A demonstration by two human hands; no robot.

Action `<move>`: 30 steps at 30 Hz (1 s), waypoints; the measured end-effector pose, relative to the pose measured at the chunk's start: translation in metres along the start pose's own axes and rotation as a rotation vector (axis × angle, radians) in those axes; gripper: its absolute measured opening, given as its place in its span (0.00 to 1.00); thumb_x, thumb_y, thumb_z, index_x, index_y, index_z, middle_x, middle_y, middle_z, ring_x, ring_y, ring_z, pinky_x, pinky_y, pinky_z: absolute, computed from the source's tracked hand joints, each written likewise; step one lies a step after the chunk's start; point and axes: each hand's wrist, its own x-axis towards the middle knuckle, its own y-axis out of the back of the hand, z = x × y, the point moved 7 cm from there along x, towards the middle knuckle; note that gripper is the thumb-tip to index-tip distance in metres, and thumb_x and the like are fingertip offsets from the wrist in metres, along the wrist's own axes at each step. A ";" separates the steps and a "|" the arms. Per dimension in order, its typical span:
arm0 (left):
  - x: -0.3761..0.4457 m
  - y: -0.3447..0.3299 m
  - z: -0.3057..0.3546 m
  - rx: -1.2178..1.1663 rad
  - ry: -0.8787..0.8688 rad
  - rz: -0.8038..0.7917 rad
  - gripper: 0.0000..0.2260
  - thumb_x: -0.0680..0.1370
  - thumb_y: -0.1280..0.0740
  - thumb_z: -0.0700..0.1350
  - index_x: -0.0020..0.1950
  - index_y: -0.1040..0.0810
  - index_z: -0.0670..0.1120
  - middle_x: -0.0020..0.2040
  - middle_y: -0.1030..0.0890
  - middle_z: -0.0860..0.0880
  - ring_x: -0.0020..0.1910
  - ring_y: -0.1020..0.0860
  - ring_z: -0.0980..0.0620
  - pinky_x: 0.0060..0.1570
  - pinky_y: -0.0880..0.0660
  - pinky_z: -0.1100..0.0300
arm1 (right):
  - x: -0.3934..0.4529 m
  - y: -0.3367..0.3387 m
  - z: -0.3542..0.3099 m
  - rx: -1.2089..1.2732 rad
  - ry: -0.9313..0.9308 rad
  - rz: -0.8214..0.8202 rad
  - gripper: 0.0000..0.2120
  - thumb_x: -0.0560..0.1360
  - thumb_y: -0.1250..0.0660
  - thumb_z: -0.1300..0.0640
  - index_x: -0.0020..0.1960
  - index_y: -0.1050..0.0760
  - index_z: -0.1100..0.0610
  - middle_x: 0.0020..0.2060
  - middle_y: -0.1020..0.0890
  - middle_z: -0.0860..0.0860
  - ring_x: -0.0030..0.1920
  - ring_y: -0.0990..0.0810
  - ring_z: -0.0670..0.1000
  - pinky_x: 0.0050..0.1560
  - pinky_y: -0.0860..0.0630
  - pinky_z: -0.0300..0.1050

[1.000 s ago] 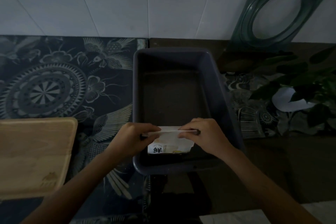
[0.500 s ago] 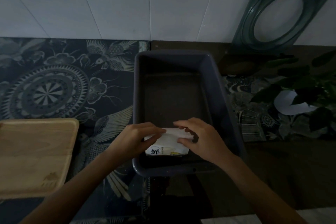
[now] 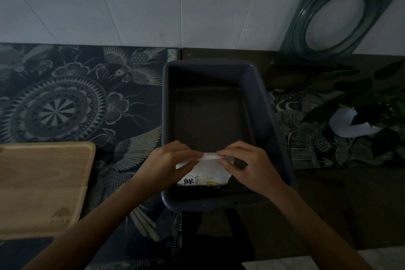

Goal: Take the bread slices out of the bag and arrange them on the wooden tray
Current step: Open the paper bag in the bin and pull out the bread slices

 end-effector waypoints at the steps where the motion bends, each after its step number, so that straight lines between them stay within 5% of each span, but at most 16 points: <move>1: 0.001 0.002 -0.001 -0.015 0.016 0.016 0.12 0.79 0.33 0.51 0.59 0.15 0.51 0.48 0.14 0.54 0.47 0.19 0.56 0.41 0.19 0.54 | 0.001 0.000 0.000 0.005 -0.015 -0.010 0.11 0.78 0.28 0.51 0.57 0.14 0.55 0.50 0.15 0.47 0.47 0.15 0.45 0.46 0.17 0.48; 11: 0.009 0.005 -0.015 -0.302 0.371 -0.069 0.04 0.76 0.27 0.47 0.48 0.12 0.50 0.43 0.14 0.57 0.45 0.17 0.62 0.44 0.24 0.72 | 0.013 0.000 -0.003 0.030 -0.121 -0.099 0.10 0.79 0.29 0.51 0.58 0.15 0.52 0.49 0.14 0.44 0.48 0.16 0.43 0.48 0.17 0.49; 18: 0.014 0.005 -0.025 -0.463 0.491 -0.057 0.04 0.75 0.26 0.48 0.45 0.12 0.51 0.39 0.12 0.52 0.40 0.15 0.54 0.47 0.18 0.51 | 0.002 -0.001 -0.051 -0.223 0.111 0.107 0.12 0.75 0.25 0.50 0.57 0.15 0.52 0.59 0.19 0.51 0.60 0.21 0.52 0.58 0.23 0.54; 24: 0.019 0.012 -0.021 -0.443 0.488 -0.027 0.05 0.76 0.28 0.47 0.46 0.12 0.49 0.41 0.13 0.50 0.43 0.15 0.52 0.50 0.18 0.44 | -0.015 -0.032 -0.068 -0.406 0.135 -0.080 0.26 0.71 0.30 0.31 0.62 0.17 0.44 0.61 0.19 0.44 0.69 0.26 0.51 0.67 0.33 0.55; 28: 0.023 0.017 -0.019 -0.418 0.489 -0.018 0.05 0.77 0.28 0.47 0.47 0.12 0.50 0.42 0.13 0.53 0.43 0.15 0.55 0.50 0.17 0.50 | -0.026 -0.043 -0.065 -0.448 0.178 -0.116 0.11 0.74 0.32 0.43 0.49 0.14 0.45 0.49 0.14 0.40 0.68 0.24 0.50 0.66 0.37 0.57; 30: 0.025 0.019 -0.019 -0.401 0.480 -0.021 0.05 0.77 0.29 0.48 0.48 0.12 0.51 0.42 0.13 0.55 0.44 0.16 0.58 0.49 0.18 0.54 | -0.032 -0.045 -0.064 -0.463 0.190 -0.114 0.11 0.76 0.35 0.47 0.44 0.14 0.46 0.45 0.13 0.40 0.66 0.23 0.48 0.66 0.39 0.55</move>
